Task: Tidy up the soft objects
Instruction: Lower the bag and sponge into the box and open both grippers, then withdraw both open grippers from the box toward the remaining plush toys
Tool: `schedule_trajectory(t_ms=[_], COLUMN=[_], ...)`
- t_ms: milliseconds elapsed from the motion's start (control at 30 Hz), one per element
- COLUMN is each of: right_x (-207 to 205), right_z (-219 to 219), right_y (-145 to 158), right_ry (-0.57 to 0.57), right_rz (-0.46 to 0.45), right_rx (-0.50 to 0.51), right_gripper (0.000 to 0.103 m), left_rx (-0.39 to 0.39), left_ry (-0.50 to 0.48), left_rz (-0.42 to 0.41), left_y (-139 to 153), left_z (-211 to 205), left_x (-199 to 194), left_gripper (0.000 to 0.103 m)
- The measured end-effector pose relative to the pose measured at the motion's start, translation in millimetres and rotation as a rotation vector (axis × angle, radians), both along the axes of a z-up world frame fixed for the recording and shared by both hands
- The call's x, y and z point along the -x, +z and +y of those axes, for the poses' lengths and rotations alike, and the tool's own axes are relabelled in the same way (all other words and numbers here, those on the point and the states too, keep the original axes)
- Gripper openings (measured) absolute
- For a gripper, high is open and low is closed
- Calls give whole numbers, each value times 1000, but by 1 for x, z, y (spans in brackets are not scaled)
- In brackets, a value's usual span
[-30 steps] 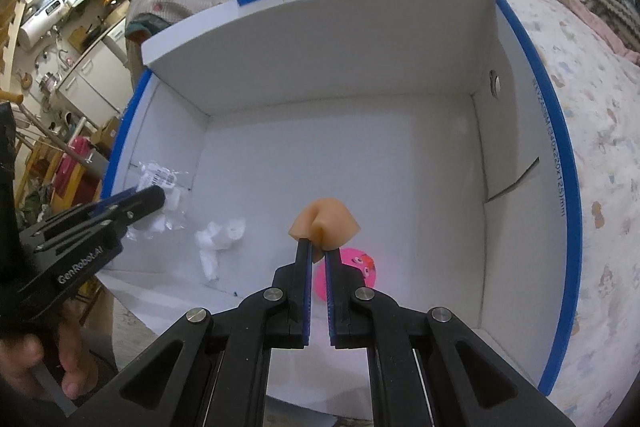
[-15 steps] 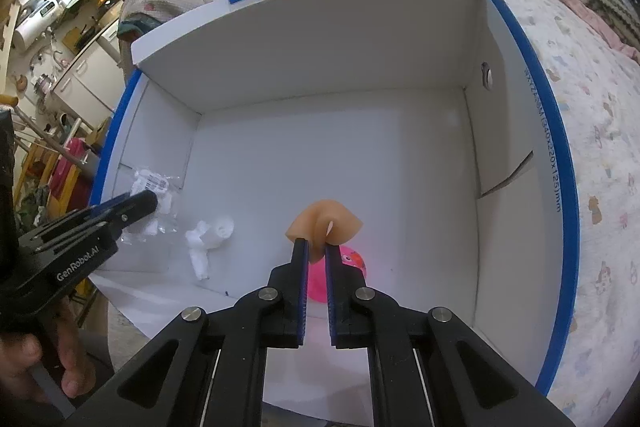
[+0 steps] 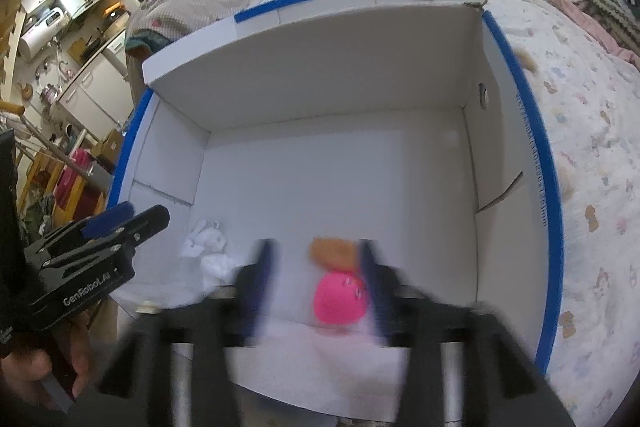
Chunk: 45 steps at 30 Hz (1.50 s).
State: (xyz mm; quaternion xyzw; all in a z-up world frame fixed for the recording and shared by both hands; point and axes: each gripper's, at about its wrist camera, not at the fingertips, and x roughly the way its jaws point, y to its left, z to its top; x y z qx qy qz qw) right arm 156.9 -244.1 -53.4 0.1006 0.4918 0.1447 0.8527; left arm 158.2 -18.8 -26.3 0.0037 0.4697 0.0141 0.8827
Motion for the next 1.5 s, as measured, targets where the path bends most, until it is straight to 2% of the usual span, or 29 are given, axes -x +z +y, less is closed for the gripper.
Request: schedule_trajectory(t_ms=[133,867,1000,1200,1500], right_x=[-1,19,35,57,79], right_z=[-1,-13,-14,-14,-32], right_y=[7,18,25,31,21], right_ry=[-5,-36,-34,-21,-72], right_rz=[-30,-49,-58,-68,4], right_rx=[-19,-44,-49,-34,-95], right_gripper=[76,76,76,76,76], left_rx=[21,24,50,45,83], left_ry=[-1,21,35,43,87], left_rz=[-8,-91,-87,-89,-38], left_y=[3,30,33,35,24], left_z=[3,15,20,25,42], left_x=[1,33,45,63,86], left_gripper=[67,67,67,67,67])
